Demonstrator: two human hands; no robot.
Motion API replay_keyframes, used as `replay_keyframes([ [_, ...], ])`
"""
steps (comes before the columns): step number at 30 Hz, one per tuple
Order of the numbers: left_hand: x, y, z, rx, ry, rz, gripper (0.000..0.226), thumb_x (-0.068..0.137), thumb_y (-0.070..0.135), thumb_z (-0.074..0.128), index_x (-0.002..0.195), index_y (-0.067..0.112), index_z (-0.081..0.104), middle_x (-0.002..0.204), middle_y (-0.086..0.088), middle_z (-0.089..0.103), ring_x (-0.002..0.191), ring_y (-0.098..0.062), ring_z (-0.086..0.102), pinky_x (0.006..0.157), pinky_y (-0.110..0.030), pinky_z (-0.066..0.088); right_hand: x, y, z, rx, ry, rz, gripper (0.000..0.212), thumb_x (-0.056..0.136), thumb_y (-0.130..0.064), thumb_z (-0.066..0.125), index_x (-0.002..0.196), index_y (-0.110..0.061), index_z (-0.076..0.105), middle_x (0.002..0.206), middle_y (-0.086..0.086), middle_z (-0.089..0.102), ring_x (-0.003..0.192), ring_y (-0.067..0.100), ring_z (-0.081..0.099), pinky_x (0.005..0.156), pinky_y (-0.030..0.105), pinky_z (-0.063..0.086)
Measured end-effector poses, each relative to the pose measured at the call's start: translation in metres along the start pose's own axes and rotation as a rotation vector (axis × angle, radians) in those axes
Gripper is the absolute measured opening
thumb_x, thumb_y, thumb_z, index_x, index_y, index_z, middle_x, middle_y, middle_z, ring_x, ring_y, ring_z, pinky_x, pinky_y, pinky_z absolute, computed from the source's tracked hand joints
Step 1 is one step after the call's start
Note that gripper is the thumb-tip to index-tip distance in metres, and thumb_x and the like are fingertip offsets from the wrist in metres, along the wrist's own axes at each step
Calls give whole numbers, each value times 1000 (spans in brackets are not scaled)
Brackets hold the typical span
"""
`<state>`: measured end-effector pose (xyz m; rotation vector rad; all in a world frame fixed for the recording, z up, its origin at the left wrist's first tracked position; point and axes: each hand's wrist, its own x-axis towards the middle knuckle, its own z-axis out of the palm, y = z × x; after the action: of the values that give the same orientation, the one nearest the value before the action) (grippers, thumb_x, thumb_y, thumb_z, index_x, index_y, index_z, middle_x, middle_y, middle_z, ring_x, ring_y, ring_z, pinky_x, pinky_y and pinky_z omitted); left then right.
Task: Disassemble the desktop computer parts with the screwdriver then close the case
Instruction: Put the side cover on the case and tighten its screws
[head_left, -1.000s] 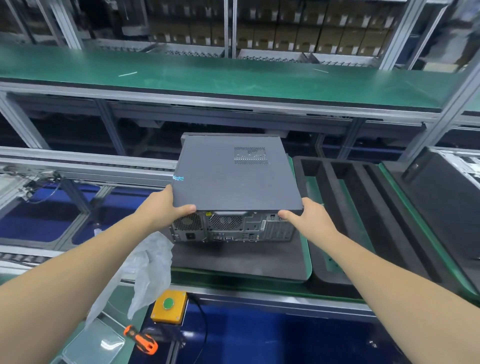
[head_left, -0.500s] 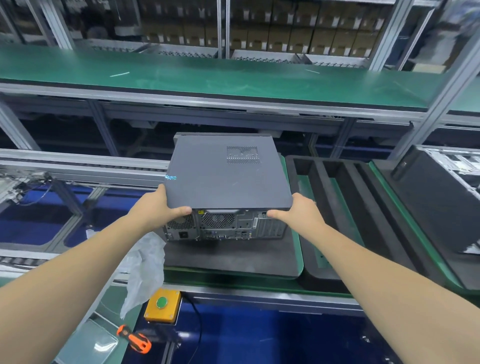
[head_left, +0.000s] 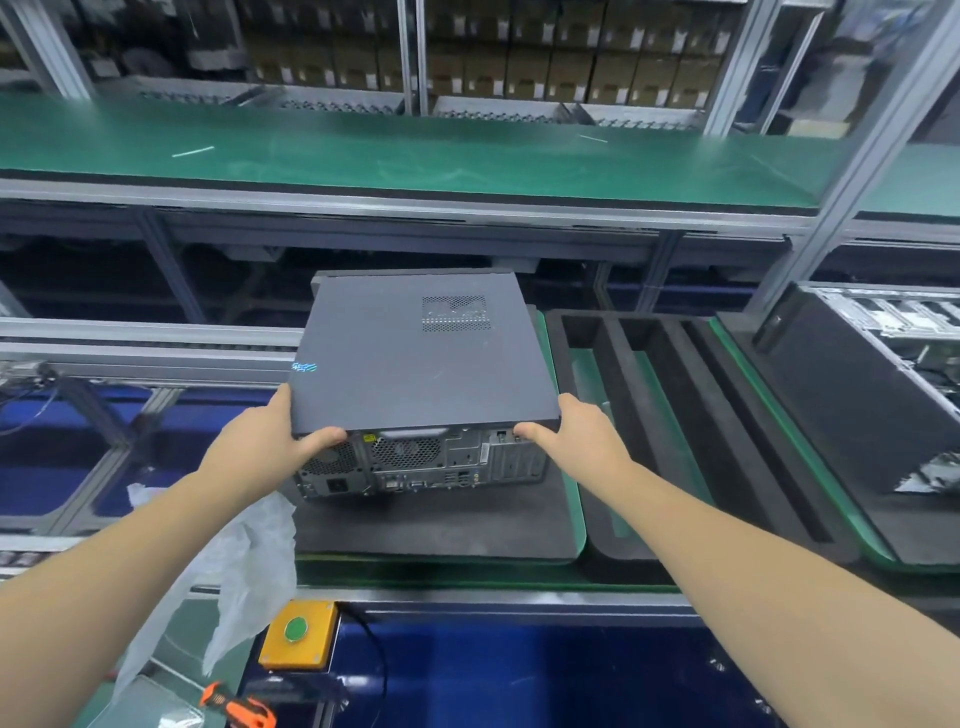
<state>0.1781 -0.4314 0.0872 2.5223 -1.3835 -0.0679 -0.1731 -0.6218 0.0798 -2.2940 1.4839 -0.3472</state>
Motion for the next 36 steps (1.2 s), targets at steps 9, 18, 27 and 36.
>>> replay_keyframes([
  [9, 6, 5, -2, -217, -92, -100, 112, 61, 81, 75, 148, 21, 37, 128, 0, 64, 95, -15, 51, 70, -32, 46, 7, -3, -12, 114, -91, 34, 63, 76, -70, 78, 107, -21, 54, 98, -8, 64, 83, 12, 63, 64, 32, 52],
  [18, 3, 7, 1, -231, -90, -99, 90, 62, 82, 69, 132, 30, 47, 110, 8, 65, 92, -16, 57, 64, -30, 47, 0, -5, 1, 10, -17, 62, 61, 86, -72, 67, 108, -18, 49, 82, -4, 57, 68, 14, 59, 50, 32, 39],
  [27, -4, 21, 3, 307, -164, 77, 95, 92, 79, 27, 161, 19, 2, 168, -17, 6, 150, -36, 26, 111, -51, 39, 10, -11, -3, -288, -197, -149, 102, 94, -69, 58, 164, -40, -11, 174, 8, 6, 135, 30, 55, 88, 41, 56],
  [36, -8, 23, 20, 551, -30, 253, 67, 108, 50, 25, 162, 11, 16, 166, -14, 24, 151, -38, 25, 114, -53, 35, 11, 8, 19, -672, 42, -334, 75, 110, -40, 50, 167, -32, 2, 172, 16, 13, 139, 22, 50, 64, 26, 46],
])
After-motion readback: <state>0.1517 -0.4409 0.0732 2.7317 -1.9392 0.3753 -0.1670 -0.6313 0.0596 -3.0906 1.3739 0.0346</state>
